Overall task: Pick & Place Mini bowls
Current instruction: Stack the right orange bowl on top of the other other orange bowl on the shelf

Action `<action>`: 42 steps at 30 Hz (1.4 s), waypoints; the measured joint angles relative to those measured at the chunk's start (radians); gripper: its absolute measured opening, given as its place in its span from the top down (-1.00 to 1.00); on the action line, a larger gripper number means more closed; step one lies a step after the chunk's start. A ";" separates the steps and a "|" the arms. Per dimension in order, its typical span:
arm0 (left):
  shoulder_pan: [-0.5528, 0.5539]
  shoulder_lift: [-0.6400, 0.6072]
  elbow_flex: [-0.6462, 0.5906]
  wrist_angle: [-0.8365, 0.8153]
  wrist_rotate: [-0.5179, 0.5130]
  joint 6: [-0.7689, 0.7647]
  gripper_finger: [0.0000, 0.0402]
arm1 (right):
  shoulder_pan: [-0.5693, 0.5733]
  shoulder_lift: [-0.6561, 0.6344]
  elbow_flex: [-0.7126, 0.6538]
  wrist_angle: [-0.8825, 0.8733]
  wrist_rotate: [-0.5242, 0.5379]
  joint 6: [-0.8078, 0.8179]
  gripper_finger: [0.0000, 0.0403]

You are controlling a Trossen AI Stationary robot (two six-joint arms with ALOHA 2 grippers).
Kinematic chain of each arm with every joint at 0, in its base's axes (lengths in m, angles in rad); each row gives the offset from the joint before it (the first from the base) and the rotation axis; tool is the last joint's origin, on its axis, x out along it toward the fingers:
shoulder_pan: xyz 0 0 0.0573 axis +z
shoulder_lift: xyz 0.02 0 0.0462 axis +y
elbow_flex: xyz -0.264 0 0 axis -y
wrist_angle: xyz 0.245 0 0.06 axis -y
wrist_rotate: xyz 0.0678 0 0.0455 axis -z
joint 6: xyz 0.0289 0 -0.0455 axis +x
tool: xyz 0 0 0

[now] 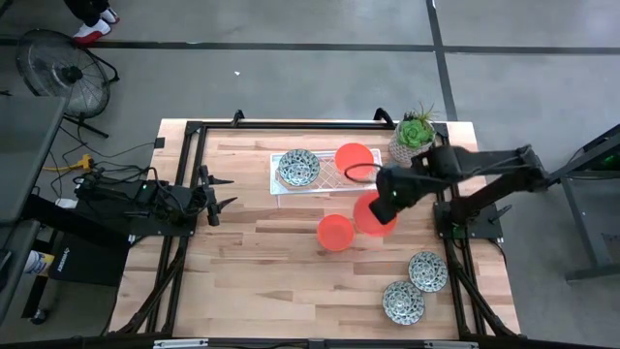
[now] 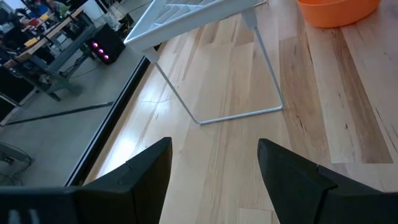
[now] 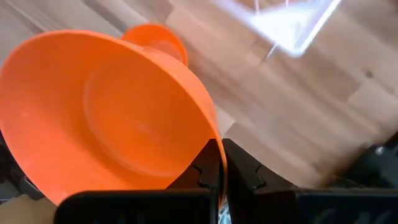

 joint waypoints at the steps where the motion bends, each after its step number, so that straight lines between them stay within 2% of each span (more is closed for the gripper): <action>1: 0.000 0.000 0.000 0.000 0.000 0.000 -0.16 | -0.018 0.007 0.020 -0.007 0.002 -0.025 1.00; 8: 0.000 0.000 0.000 0.000 0.000 0.000 -0.16 | -0.144 0.059 0.129 -0.022 0.010 -0.192 1.00; 22: 0.000 0.000 0.000 0.000 0.000 0.000 -0.16 | -0.397 0.135 0.233 0.001 0.010 -0.422 1.00; 34: 0.000 0.000 0.000 0.000 0.000 0.000 -0.16 | -0.524 0.268 0.318 0.007 -0.049 -0.567 1.00; 42: 0.000 0.000 0.000 0.000 0.000 0.000 -0.16 | -0.594 0.354 0.416 -0.066 -0.094 -0.622 1.00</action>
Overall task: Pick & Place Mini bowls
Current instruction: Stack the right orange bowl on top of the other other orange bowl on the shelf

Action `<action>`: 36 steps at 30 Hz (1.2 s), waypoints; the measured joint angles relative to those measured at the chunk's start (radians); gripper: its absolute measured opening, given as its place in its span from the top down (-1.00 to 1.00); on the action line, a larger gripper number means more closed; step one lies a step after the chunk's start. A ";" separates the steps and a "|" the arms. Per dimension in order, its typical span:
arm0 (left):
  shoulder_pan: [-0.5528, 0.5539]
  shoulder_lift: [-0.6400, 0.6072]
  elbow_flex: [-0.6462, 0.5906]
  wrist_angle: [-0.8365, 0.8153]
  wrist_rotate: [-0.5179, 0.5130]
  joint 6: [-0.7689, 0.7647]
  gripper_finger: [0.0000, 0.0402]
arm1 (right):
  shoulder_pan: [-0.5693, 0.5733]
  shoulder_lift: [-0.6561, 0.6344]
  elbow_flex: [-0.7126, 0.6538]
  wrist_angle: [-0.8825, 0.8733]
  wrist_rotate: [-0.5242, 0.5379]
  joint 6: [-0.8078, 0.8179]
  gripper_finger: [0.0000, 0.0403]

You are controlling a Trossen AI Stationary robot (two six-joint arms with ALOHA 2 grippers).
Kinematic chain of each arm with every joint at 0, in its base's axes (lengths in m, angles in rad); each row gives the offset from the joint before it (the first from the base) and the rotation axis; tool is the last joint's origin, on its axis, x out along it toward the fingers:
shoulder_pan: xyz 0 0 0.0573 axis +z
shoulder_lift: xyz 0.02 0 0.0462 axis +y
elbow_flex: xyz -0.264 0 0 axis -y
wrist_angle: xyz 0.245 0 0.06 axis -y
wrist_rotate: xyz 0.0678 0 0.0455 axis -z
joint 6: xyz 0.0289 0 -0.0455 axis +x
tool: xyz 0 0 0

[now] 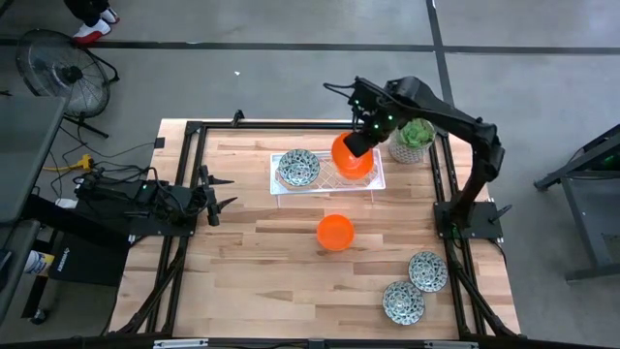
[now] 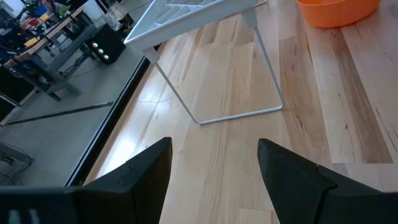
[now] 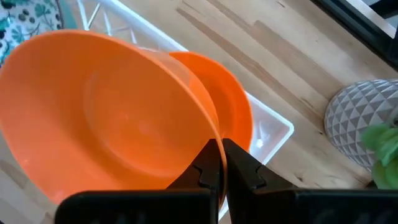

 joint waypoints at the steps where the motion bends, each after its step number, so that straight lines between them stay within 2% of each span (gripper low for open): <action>1: 0.000 0.000 0.000 0.000 0.000 0.000 -0.16 | -0.008 0.006 0.009 -0.006 -0.005 -0.002 1.00; 9: 0.000 0.000 0.000 0.000 0.000 0.000 -0.16 | -0.027 0.028 0.008 -0.058 -0.030 -0.014 1.00; 36: 0.000 0.000 0.000 0.000 0.000 0.000 -0.16 | -0.066 0.053 0.002 -0.056 -0.068 -0.039 1.00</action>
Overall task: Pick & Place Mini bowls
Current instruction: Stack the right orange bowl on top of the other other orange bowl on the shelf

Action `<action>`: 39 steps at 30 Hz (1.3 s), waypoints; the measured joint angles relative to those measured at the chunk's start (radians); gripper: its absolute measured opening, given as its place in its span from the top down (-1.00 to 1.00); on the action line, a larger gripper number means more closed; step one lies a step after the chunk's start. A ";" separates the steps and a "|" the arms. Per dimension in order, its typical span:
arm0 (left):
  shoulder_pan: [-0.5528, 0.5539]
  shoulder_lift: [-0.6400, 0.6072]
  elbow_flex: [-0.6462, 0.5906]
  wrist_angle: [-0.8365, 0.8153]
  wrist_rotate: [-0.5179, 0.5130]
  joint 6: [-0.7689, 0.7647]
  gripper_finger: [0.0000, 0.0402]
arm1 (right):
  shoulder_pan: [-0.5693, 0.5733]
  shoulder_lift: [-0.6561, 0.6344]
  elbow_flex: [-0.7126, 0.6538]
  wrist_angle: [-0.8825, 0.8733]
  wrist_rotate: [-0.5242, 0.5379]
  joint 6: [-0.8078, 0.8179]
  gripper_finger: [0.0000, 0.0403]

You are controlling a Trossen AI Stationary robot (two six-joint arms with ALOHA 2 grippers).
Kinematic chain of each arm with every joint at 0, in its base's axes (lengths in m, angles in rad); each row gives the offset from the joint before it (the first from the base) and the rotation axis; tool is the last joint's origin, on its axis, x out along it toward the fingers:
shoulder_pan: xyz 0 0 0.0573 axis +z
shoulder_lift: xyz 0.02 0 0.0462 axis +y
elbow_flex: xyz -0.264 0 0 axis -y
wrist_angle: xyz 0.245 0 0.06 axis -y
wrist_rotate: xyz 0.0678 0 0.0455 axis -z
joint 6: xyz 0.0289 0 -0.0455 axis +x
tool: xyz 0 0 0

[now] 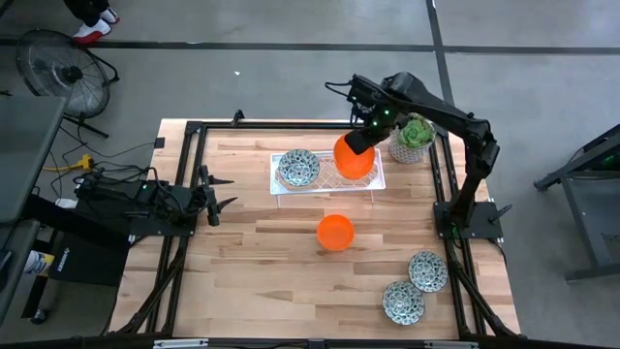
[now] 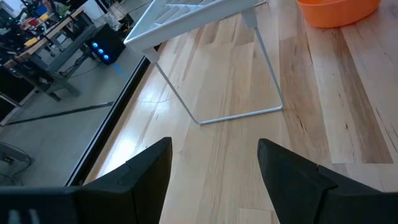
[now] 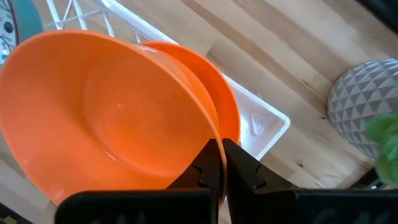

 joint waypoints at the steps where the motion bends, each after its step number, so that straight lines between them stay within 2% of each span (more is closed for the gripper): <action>1: 0.000 0.000 0.000 0.000 0.000 0.000 -0.16 | 0.000 0.000 -0.007 -0.001 -0.004 -0.002 1.00; 28: 0.000 0.000 0.000 0.000 0.000 0.000 -0.16 | -0.004 -0.003 -0.040 -0.001 0.023 -0.011 0.98; 39: 0.000 0.000 0.000 0.001 0.000 0.000 -0.16 | -0.003 -0.005 -0.040 0.006 0.026 -0.001 0.43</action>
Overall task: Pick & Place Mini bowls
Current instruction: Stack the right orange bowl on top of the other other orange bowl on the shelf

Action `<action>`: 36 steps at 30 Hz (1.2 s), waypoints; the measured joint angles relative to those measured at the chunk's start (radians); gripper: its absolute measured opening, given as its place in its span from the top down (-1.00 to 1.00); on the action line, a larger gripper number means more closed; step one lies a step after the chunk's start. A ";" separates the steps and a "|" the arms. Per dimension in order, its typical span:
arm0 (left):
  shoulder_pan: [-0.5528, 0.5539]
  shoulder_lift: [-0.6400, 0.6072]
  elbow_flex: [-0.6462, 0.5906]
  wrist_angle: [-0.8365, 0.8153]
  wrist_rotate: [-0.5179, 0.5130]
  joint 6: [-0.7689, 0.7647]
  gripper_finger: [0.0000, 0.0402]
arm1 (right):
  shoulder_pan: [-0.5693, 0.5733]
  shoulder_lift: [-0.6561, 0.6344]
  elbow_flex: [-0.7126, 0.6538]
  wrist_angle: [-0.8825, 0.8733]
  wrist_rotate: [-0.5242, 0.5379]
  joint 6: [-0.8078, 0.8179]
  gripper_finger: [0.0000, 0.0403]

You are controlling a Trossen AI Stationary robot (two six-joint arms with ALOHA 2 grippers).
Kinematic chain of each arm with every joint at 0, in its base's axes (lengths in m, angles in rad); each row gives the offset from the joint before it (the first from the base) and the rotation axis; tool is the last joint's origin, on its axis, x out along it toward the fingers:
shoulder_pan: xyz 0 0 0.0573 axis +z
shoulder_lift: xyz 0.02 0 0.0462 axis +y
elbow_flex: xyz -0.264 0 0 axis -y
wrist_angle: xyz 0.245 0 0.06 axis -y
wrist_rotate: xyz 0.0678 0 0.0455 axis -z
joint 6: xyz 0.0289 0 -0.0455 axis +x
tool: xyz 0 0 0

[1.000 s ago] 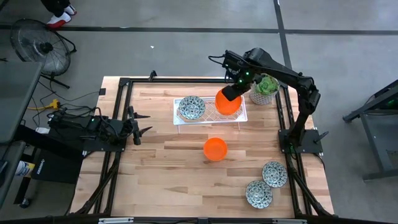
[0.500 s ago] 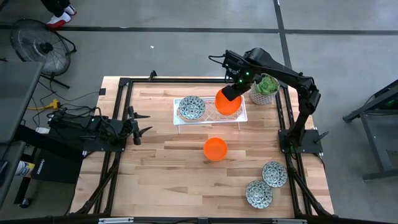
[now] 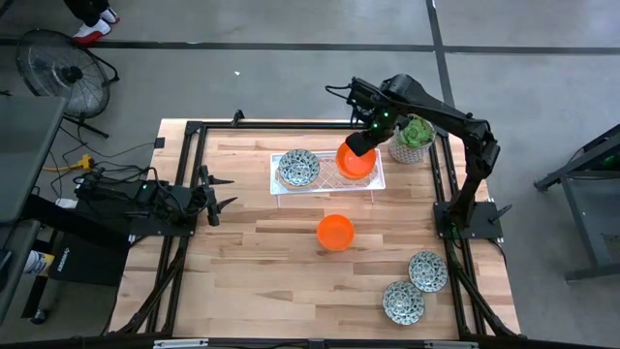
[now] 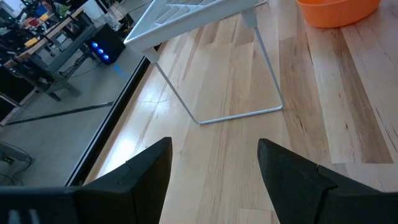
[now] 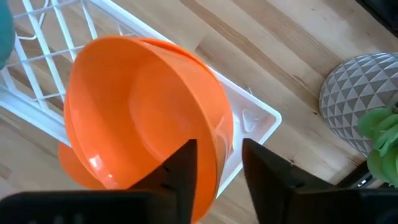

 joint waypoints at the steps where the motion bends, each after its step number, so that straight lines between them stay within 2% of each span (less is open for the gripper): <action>1: 0.000 0.000 0.000 0.000 0.000 0.000 -0.16 | 0.000 -0.001 0.000 0.004 0.000 0.002 0.39; 8: 0.000 0.000 0.000 0.000 0.000 0.000 -0.16 | 0.005 -0.047 0.002 0.035 0.028 0.022 0.23; 14: 0.000 0.000 0.000 0.000 0.000 0.000 -0.16 | 0.013 -0.064 0.002 0.017 0.029 0.040 0.20; 28: 0.000 0.000 0.000 0.000 0.000 0.000 -0.16 | 0.018 -0.052 0.002 -0.007 0.034 0.019 0.59; 36: 0.000 0.000 0.000 0.000 0.000 0.000 -0.16 | 0.024 -0.030 0.001 -0.007 0.032 0.018 0.69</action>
